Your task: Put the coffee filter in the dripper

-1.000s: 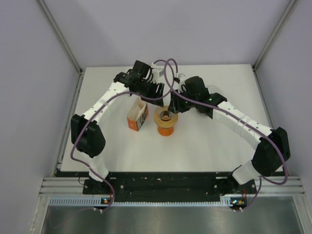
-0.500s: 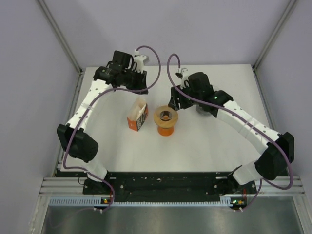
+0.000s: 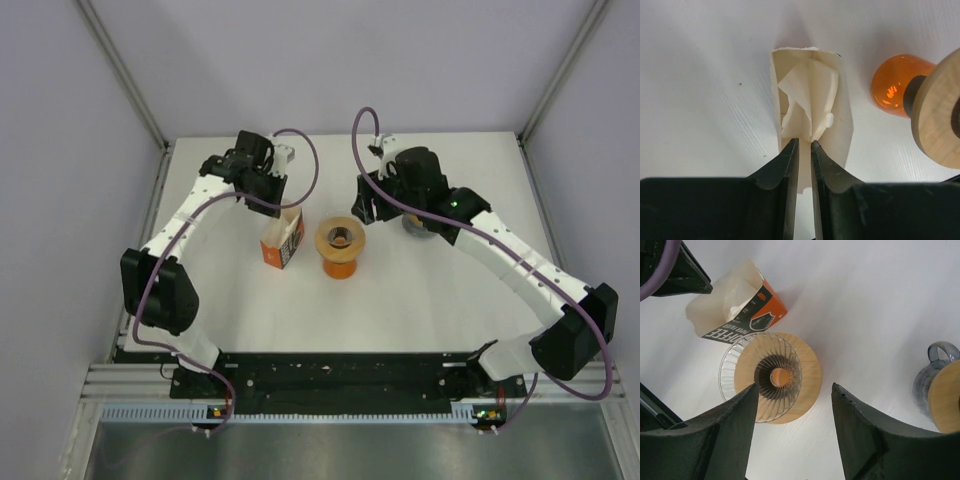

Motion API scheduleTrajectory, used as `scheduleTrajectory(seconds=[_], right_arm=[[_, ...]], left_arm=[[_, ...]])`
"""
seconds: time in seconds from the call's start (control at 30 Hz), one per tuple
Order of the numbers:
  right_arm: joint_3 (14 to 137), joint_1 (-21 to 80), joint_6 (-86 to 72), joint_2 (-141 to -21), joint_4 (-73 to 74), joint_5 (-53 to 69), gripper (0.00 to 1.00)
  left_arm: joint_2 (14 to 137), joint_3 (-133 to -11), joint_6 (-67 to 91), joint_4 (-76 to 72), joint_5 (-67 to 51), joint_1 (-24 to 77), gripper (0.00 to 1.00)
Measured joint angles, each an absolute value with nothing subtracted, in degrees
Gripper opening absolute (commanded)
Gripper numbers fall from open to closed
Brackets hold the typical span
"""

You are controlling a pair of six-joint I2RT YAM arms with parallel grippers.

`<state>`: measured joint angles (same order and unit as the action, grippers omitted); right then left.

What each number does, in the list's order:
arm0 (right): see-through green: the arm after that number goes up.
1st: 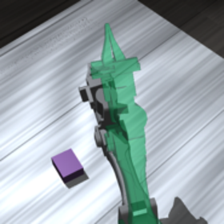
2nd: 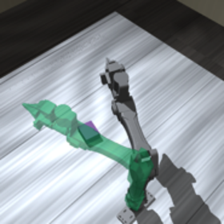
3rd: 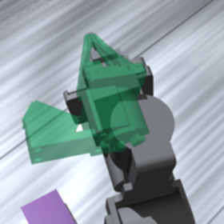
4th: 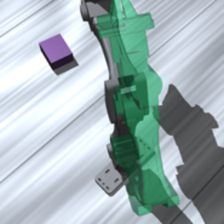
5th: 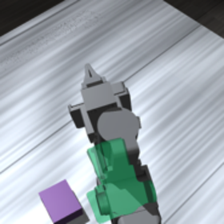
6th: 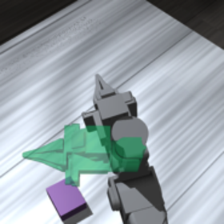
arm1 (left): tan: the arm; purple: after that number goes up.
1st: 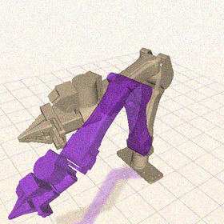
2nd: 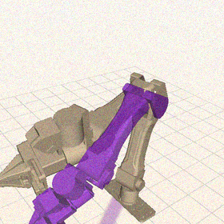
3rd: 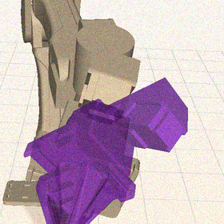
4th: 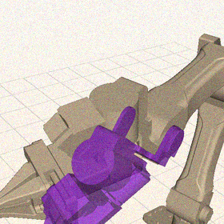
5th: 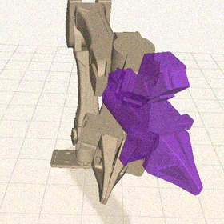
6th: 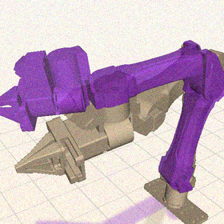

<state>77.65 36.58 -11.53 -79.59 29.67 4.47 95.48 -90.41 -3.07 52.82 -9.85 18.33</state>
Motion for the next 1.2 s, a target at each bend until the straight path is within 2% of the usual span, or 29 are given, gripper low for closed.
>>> scheduleTrajectory(seconds=[0.1, 0.9, 1.2], right_arm=[[77.6, 36.6, -11.5, -79.6, 29.7, 4.3, 0.6], [76.1, 36.6, -10.5, -78.7, 30.1, 3.7, 0.6], [76.1, 36.6, -10.4, -78.7, 30.1, 3.9, 0.6]], left_arm=[[97.1, -90.3, -2.7, 52.1, -8.0, 18.5, 0.25], [105.9, -92.3, -1.5, 51.0, -2.2, 21.3, 0.25], [106.1, -92.3, -1.7, 50.6, 2.7, 22.8, 0.31]])
